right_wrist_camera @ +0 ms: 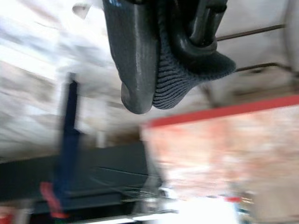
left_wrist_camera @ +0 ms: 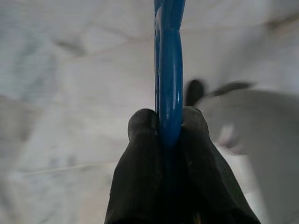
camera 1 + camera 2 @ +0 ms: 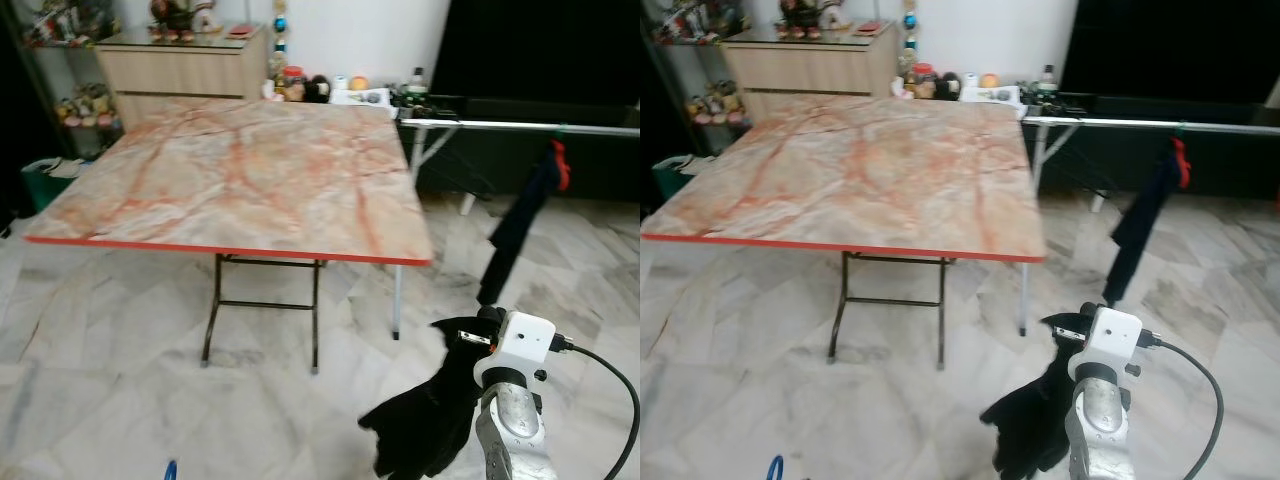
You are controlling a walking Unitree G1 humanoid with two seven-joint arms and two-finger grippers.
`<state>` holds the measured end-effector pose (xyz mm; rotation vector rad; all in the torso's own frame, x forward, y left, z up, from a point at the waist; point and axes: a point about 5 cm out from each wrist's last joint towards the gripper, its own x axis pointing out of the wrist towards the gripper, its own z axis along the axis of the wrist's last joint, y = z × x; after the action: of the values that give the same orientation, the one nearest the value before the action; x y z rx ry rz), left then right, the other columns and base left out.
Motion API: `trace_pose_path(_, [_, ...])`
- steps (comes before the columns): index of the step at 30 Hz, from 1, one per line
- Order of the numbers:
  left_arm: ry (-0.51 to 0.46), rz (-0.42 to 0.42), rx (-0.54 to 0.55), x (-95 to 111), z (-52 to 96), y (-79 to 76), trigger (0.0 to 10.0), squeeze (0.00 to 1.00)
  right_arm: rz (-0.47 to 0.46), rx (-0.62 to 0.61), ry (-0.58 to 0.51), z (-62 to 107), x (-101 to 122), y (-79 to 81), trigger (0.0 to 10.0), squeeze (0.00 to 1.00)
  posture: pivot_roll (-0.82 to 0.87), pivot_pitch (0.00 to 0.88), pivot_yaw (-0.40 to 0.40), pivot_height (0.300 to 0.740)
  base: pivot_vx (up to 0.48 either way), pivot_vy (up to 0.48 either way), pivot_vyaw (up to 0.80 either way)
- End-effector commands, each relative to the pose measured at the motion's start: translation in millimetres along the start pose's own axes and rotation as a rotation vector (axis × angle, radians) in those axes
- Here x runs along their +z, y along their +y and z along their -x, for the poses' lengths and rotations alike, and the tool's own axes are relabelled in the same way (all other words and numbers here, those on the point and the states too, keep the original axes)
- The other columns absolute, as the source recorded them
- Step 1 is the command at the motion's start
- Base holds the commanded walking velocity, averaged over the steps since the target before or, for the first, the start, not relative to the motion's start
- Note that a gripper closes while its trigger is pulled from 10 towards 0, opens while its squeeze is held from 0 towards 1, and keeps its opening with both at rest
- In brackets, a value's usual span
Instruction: Hang hanger
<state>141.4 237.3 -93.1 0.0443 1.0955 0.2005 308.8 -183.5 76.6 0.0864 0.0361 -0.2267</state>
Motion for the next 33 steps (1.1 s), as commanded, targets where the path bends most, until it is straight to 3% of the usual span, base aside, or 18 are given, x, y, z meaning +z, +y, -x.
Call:
trace_pose_path(1, [0.013,0.007,-0.007,-3,0.3,0.0,10.0,0.00,0.013,-0.017,-0.042,-3.4,9,-8.3,10.0,0.00,0.13,0.000,-0.001,0.740,0.000,0.472,0.00])
trace_pose_path(10, [0.027,-0.004,0.008,-15,4.3,22.2,10.0,0.00,0.010,-0.007,-0.044,-4.0,9,-5.4,10.0,0.00,0.13,0.000,-0.001,0.740,0.000,0.306,0.00])
trace_pose_path(18, [0.026,0.026,-0.009,-22,6.0,24.1,10.0,0.00,0.005,-0.002,-0.048,-5.3,9,-3.6,10.0,0.00,0.14,0.000,-0.002,0.740,0.000,0.000,0.00])
trace_pose_path(29, [0.007,0.013,-0.041,-5,0.6,-2.5,10.0,0.00,0.006,-0.013,-0.081,-6.5,14,-3.5,10.0,0.00,0.14,0.000,0.005,0.740,0.108,0.000,0.00])
trace_pose_path(33, [-0.001,0.009,-0.055,2,-1.0,-16.8,10.0,0.00,0.052,-0.022,-0.087,-6.3,14,-4.4,10.0,0.00,0.14,0.000,0.005,0.740,0.312,0.000,0.00])
